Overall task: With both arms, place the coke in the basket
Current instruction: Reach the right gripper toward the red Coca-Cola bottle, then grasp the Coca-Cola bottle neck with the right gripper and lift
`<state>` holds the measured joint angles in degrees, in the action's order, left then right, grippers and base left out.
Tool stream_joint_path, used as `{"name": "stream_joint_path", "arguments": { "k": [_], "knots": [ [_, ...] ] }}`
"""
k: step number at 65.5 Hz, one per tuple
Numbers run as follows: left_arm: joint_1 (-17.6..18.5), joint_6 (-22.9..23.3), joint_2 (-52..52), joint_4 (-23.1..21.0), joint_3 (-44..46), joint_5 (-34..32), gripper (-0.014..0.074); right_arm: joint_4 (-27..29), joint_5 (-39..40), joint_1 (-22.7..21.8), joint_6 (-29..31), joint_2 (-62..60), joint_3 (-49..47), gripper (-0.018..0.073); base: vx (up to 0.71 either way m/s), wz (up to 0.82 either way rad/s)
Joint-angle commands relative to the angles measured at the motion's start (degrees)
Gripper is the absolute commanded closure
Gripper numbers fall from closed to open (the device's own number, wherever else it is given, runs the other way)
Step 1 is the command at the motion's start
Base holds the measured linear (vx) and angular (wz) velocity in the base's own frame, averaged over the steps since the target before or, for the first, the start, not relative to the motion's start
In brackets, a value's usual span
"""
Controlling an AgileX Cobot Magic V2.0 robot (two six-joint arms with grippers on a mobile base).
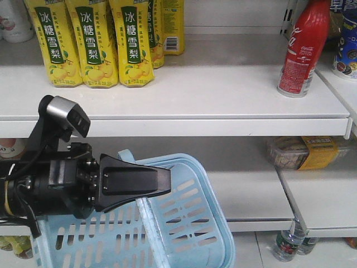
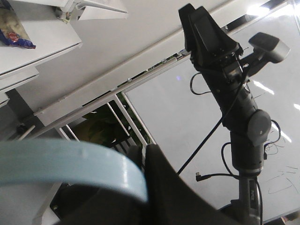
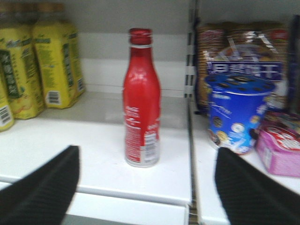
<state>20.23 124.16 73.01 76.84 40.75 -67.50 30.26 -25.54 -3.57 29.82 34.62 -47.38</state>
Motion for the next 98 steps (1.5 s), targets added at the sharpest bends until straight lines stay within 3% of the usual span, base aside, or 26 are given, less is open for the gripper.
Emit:
{"name": "stream_joint_path", "arguments": {
  "k": [1, 11, 23, 44, 65, 72, 76, 90, 98],
  "knots": [
    [0.23, -0.21, -1.46, -4.67, 1.30, -11.24, 0.0603, 10.40, 3.64, -0.09, 10.80, 4.10, -3.44, -0.0145, 0.00, 0.00],
    [0.23, -0.21, -1.46, -4.67, 1.30, -11.24, 0.0603, 22.84, 3.34, -0.09, 22.74, 9.18, -6.26, -0.0148, 0.00, 0.00],
    [0.23, -0.21, -1.46, -4.67, 1.30, -11.24, 0.0603, 32.90, 3.39, -0.09, 31.49, 16.37, -10.51, -0.0119, 0.00, 0.00],
    [0.23, -0.21, -1.46, -4.67, 1.30, -11.24, 0.0603, 40.71, 4.06, -0.09, 41.19, 30.24, -19.33, -0.0098, 0.00, 0.00],
    [0.23, -0.21, -1.46, -4.67, 1.30, -11.24, 0.0603, 44.34, 1.20, -0.09, 43.86, 40.44, -27.43, -0.0050, 0.00, 0.00],
    [0.23, -0.21, -1.46, -4.67, 1.30, -11.24, 0.0603, 45.59, -0.50, -0.09, 43.57, 41.35, -29.03, 0.0034, 0.00, 0.00],
    [0.23, -0.21, -1.46, -4.67, 1.30, -11.24, 0.0603, 46.05, -0.90, -0.09, 43.39, 41.35, -29.11, 0.0130, 0.00, 0.00],
    [0.23, -0.21, -1.46, -4.67, 1.30, -11.24, 0.0603, 46.52, -2.08, -0.21, 43.56, 41.16, -29.11, 0.0578, 0.00, 0.00],
    [0.23, -0.21, -1.46, -4.67, 1.30, -11.24, 0.0603, 46.09, -7.37, -0.28, 42.66, 39.38, -29.11, 0.0569, 0.00, 0.00]
  ]
}}
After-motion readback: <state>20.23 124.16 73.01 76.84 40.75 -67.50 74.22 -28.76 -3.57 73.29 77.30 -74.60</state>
